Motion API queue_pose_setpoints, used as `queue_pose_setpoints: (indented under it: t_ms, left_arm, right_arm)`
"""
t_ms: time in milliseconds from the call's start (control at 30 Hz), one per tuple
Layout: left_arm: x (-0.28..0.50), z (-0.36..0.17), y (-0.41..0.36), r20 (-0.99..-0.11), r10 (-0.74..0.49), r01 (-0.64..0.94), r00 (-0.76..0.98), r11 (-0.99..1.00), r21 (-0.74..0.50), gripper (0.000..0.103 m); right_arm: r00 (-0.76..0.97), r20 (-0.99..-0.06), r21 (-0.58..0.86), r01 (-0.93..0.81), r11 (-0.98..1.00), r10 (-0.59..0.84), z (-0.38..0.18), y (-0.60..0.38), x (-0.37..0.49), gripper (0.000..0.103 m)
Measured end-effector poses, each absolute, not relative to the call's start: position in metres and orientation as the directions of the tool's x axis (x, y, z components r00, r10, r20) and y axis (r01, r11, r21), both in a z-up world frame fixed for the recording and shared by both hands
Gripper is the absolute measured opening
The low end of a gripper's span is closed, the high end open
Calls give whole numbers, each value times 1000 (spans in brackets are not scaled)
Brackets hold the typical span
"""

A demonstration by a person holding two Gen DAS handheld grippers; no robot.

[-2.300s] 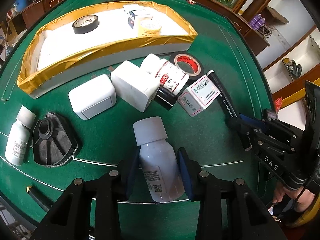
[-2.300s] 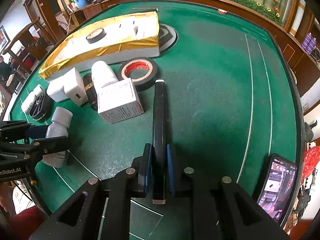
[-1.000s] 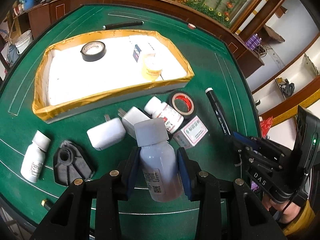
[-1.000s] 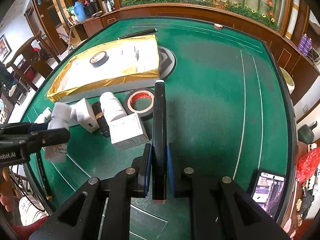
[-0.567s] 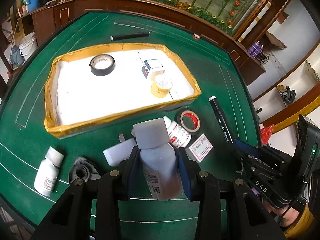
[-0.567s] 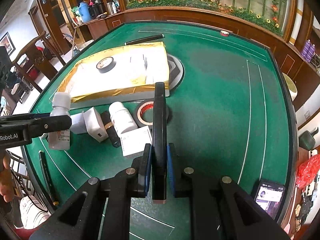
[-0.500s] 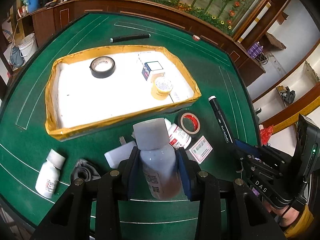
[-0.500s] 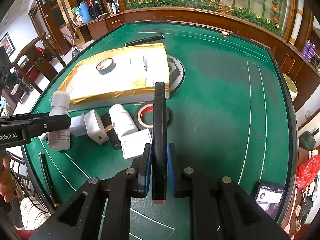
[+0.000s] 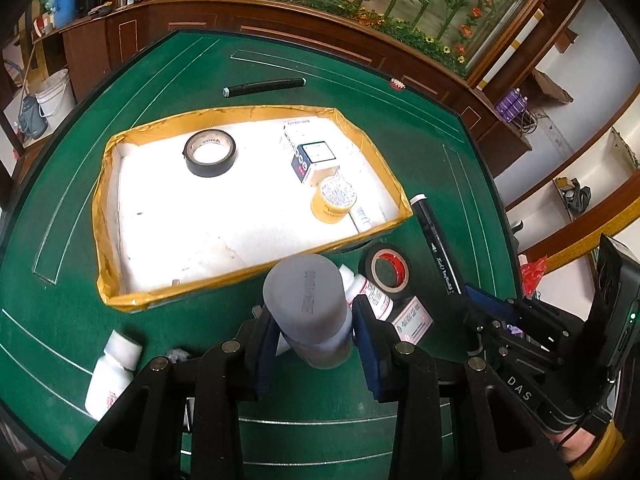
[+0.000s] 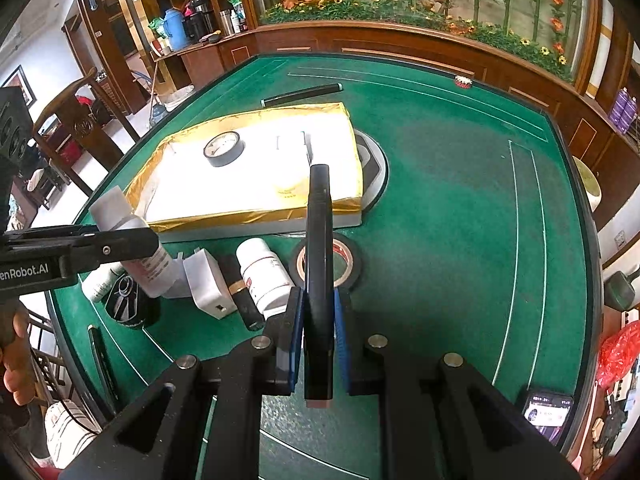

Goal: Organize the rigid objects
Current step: 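Carry white bottle into foam tray with left tool while right tool carries black marker there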

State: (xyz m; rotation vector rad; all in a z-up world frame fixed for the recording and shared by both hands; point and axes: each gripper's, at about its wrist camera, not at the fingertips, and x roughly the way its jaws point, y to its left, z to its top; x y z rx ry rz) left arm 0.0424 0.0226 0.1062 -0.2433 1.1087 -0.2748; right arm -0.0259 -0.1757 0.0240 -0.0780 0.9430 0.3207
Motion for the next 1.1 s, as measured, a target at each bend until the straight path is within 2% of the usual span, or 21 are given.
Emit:
queue_pose_setpoints:
  t_ms: [667,1100]
  left_arm:
    - [92,109,53,-824,-354,66,442,929,-364,38]
    - [130,76,51,-851,-366,62,377,927,-371,37]
  right_arm:
    - [542,-806,66,-316,946,237,35,-148,42,14]
    - [482,-852,36,-339,940,206,20,-129,111,14]
